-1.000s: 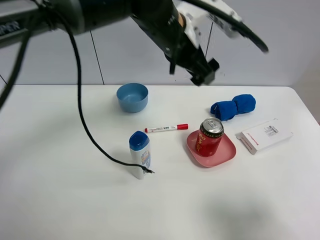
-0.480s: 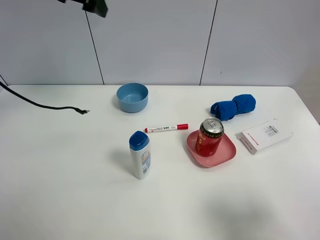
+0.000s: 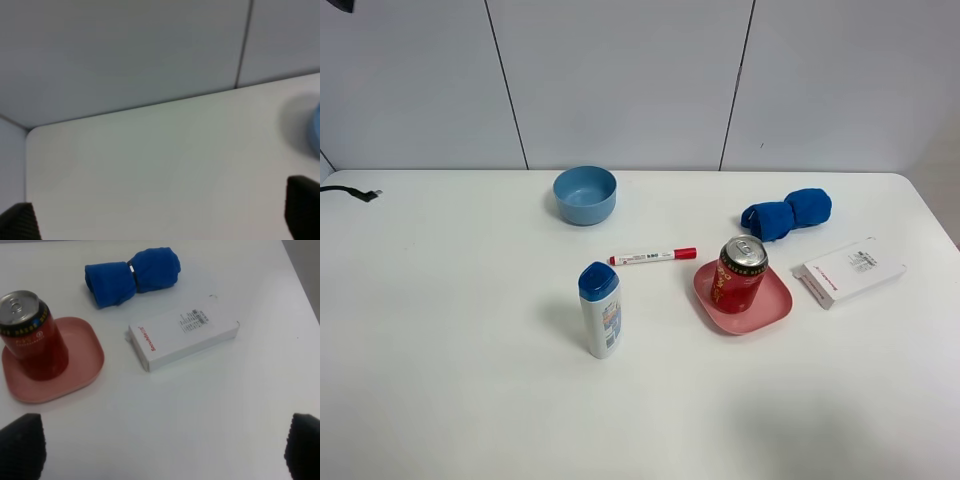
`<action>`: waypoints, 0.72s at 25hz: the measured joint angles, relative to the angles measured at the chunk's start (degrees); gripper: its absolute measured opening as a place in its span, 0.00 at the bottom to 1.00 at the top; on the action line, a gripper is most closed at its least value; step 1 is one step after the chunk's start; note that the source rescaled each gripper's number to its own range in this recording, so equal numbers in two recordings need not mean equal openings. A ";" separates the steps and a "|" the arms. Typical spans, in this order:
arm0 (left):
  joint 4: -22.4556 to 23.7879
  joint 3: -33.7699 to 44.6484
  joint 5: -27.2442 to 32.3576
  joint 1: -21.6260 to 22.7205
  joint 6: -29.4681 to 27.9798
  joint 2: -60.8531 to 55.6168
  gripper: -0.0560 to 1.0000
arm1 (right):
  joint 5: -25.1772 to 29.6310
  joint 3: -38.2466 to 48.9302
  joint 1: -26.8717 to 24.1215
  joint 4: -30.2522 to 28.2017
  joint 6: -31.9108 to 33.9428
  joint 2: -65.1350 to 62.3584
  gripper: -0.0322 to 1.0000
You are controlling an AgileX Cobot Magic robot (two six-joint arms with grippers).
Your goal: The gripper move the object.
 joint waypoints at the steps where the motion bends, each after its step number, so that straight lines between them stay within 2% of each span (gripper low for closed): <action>1: -0.02 0.67 0.17 1.05 0.00 -1.22 1.00 | 0.00 0.00 0.00 0.00 0.00 0.00 1.00; 4: -0.07 5.42 -1.06 3.65 0.06 -6.00 0.99 | 0.00 0.00 0.00 0.00 0.00 0.00 1.00; 8: -0.07 15.89 -5.18 5.83 0.18 -14.18 0.99 | 0.00 0.00 0.00 0.00 0.00 0.00 1.00; 13: -0.25 28.91 -7.03 5.95 0.18 -25.23 0.99 | 0.00 0.00 0.00 0.00 0.00 0.00 1.00; 18: -2.54 43.51 -10.02 5.95 0.18 -39.07 0.99 | 0.00 0.00 0.00 0.00 0.00 0.00 1.00</action>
